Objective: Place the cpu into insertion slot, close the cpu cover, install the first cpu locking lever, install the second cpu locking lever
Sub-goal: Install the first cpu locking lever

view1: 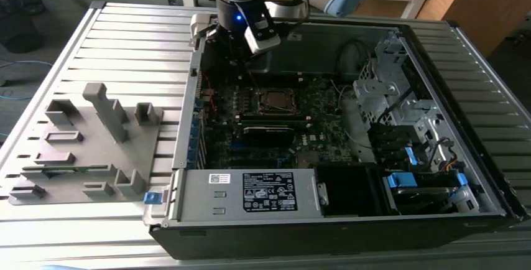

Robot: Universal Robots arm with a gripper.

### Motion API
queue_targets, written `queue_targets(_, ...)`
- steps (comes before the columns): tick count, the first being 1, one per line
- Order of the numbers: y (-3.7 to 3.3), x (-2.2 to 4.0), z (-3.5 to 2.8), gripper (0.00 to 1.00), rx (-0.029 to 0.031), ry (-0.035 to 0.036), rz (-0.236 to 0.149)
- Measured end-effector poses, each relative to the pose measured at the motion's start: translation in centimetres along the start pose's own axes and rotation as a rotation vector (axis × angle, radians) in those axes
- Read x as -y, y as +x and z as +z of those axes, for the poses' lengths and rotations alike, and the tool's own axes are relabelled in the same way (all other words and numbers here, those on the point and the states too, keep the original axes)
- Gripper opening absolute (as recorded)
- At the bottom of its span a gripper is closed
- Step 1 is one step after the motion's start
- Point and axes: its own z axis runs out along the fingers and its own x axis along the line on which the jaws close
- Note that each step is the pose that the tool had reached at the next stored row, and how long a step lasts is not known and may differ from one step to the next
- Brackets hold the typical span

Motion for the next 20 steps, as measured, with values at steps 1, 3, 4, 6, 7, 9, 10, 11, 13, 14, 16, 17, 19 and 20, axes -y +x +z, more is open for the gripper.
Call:
queue_targets(1, 0.01, -0.03, 0.01, 0.11, 0.0000, -0.0002, 0.000)
queue_targets(3, 0.03, -0.15, 0.04, 0.11, 0.0000, -0.0003, 0.000)
queue_targets(4, 0.03, -0.23, 0.06, 0.11, 0.0000, -0.0003, 0.000)
queue_targets(6, 0.04, -0.37, 0.09, 0.11, 0.0000, -0.0003, 0.000)
queue_targets(7, 0.04, -0.43, 0.11, 0.11, 0.0000, -0.0005, 0.000)
queue_targets(9, 0.05, -0.52, 0.13, 0.11, 0.0000, -0.0006, 0.000)
queue_targets(10, 0.05, -0.57, 0.15, 0.11, 0.0000, -0.0006, 0.000)
queue_targets(11, 0.05, -0.63, 0.16, 0.11, 0.0000, -0.0010, 0.000)
queue_targets(13, 0.06, -0.72, 0.19, 0.11, -0.0002, -0.0035, 0.000)
queue_targets(14, 0.06, -0.76, 0.20, 0.11, -0.0003, -0.0052, 0.000)
queue_targets(16, 0.06, -0.81, 0.23, 0.11, -0.0003, -0.0100, 0.000)
queue_targets(17, 0.06, -0.82, 0.24, 0.11, -0.0003, -0.0116, 0.000)
queue_targets(19, 0.07, -0.83, 0.23, 0.11, -0.0006, -0.0136, 0.000)
queue_targets(20, 0.07, -0.84, 0.23, 0.11, -0.0006, -0.0141, 0.000)
